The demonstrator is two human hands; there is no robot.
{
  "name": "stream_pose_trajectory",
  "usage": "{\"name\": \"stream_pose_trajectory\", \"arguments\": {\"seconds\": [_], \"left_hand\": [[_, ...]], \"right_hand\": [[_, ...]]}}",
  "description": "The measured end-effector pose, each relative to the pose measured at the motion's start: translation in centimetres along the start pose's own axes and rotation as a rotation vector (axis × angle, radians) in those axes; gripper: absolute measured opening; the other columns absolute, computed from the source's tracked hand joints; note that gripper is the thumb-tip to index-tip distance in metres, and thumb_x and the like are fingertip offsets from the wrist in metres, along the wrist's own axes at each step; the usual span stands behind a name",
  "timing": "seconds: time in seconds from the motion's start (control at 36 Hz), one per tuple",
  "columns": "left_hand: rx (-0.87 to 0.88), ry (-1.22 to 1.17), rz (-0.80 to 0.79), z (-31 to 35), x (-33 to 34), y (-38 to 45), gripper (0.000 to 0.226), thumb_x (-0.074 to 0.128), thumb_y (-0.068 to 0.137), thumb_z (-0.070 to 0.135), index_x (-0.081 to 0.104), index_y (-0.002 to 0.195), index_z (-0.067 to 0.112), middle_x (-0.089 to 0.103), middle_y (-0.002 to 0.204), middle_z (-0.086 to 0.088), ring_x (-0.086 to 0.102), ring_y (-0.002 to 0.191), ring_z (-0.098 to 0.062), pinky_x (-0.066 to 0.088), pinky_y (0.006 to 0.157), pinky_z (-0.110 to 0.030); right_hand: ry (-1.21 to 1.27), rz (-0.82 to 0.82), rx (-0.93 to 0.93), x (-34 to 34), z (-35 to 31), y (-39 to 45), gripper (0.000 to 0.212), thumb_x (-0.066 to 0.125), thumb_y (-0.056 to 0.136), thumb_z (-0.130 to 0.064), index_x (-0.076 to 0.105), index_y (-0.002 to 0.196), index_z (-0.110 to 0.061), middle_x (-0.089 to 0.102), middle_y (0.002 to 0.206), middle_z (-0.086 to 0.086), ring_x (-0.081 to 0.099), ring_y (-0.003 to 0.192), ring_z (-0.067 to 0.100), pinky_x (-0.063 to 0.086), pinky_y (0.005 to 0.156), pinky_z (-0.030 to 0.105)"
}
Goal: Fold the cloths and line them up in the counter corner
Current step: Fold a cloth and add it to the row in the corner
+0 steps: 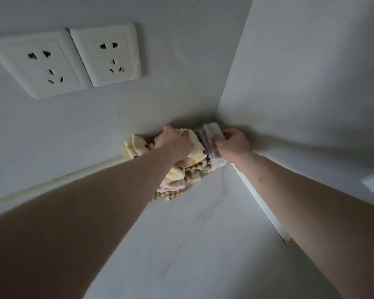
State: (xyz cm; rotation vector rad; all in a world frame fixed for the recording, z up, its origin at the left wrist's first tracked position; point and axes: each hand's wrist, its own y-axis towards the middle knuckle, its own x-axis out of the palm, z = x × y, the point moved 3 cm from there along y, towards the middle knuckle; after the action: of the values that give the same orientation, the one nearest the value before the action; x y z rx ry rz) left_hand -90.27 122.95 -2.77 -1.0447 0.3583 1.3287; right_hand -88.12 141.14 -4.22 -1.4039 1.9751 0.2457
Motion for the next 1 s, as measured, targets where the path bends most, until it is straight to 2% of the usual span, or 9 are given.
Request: {"name": "stream_pose_trajectory", "arguments": {"seconds": [0.22,0.31,0.39,0.47,0.56,0.67,0.78,0.86,1.0], "left_hand": [[0.078,-0.053,-0.048,-0.2,-2.5,-1.6,0.067,0.043,0.098,0.054,0.026,0.153,0.021,0.043,0.148,-0.008,0.049,0.129,-0.035,0.047,0.104,-0.049],[0.18,0.005,0.037,-1.5,-4.3,-3.3,0.066,0.043,0.099,0.051,0.023,0.154,0.021,0.039,0.155,-0.006,0.04,0.138,-0.033,0.036,0.115,-0.048],[0.258,0.15,0.053,-2.8,-5.0,-5.5,0.066,0.039,0.1,0.052,0.023,0.157,0.022,0.033,0.161,-0.005,0.027,0.147,-0.03,0.023,0.12,-0.046],[0.283,0.325,0.02,-4.4,-4.0,-6.4,0.065,0.031,0.101,0.056,0.025,0.157,0.022,0.024,0.165,-0.005,0.019,0.151,-0.03,0.013,0.124,-0.047],[0.242,0.383,-0.039,-6.4,-2.6,-6.7,0.066,0.024,0.102,0.059,0.015,0.16,0.029,0.007,0.169,-0.002,0.0,0.155,-0.03,0.003,0.125,-0.055],[0.163,0.325,-0.076,-8.0,-1.1,-7.1,0.068,0.02,0.101,0.061,-0.001,0.16,0.035,-0.024,0.166,0.002,-0.027,0.151,-0.031,-0.007,0.122,-0.061],[0.096,0.182,-0.028,-9.3,-0.3,-7.3,0.079,0.026,0.095,0.073,-0.013,0.157,0.042,-0.04,0.159,0.007,-0.035,0.146,-0.036,-0.007,0.117,-0.07],[0.051,0.031,0.045,-10.1,-0.1,-7.3,0.095,0.038,0.088,0.078,-0.02,0.155,0.042,-0.043,0.157,0.01,-0.029,0.148,-0.039,-0.001,0.117,-0.071],[-0.004,-0.078,0.077,-10.5,0.0,-7.1,0.105,0.049,0.083,0.078,-0.023,0.153,0.047,-0.044,0.156,0.012,-0.021,0.15,-0.043,0.008,0.117,-0.071]], "right_hand": [[-0.044,-0.029,-0.072,-0.9,0.2,-1.3,0.054,0.066,0.087,-0.015,0.056,0.14,-0.013,0.065,0.133,0.004,0.061,0.124,0.021,0.044,0.108,0.028],[0.026,-0.002,-0.079,-1.1,-0.6,-1.4,0.051,0.059,0.084,-0.003,0.059,0.134,-0.012,0.068,0.125,0.004,0.064,0.115,0.018,0.045,0.099,0.021],[0.114,0.08,-0.117,-1.5,-2.0,-1.2,0.044,0.057,0.086,-0.003,0.063,0.128,-0.014,0.069,0.112,-0.002,0.065,0.106,0.014,0.045,0.09,0.017],[0.021,0.001,-0.113,-1.0,-2.8,-1.0,0.046,0.059,0.086,-0.007,0.063,0.131,-0.015,0.07,0.121,0.003,0.065,0.113,0.019,0.047,0.097,0.024],[-0.224,-0.144,-0.08,0.0,-2.5,-1.4,0.047,0.058,0.084,-0.013,0.065,0.13,-0.019,0.071,0.122,0.006,0.065,0.116,0.026,0.046,0.093,0.023],[-0.189,-0.099,-0.083,-0.4,-2.3,-2.3,0.058,0.054,0.088,-0.009,0.052,0.145,-0.016,0.06,0.14,0.009,0.055,0.13,0.028,0.041,0.102,0.026],[-0.196,-0.107,-0.207,-0.1,-3.0,-3.8,0.055,0.047,0.101,-0.048,0.046,0.149,-0.022,0.049,0.151,0.005,0.042,0.141,0.028,0.032,0.117,0.036],[-0.184,-0.253,-0.211,1.1,-3.0,-4.3,0.075,0.042,0.086,-0.074,0.032,0.153,-0.042,0.04,0.157,-0.01,0.035,0.146,0.023,0.03,0.119,0.048],[-0.314,-0.342,-0.206,2.5,-2.5,-4.3,0.088,0.048,0.08,-0.066,0.006,0.155,-0.053,0.013,0.167,-0.016,0.007,0.155,0.02,0.018,0.121,0.048]]}}
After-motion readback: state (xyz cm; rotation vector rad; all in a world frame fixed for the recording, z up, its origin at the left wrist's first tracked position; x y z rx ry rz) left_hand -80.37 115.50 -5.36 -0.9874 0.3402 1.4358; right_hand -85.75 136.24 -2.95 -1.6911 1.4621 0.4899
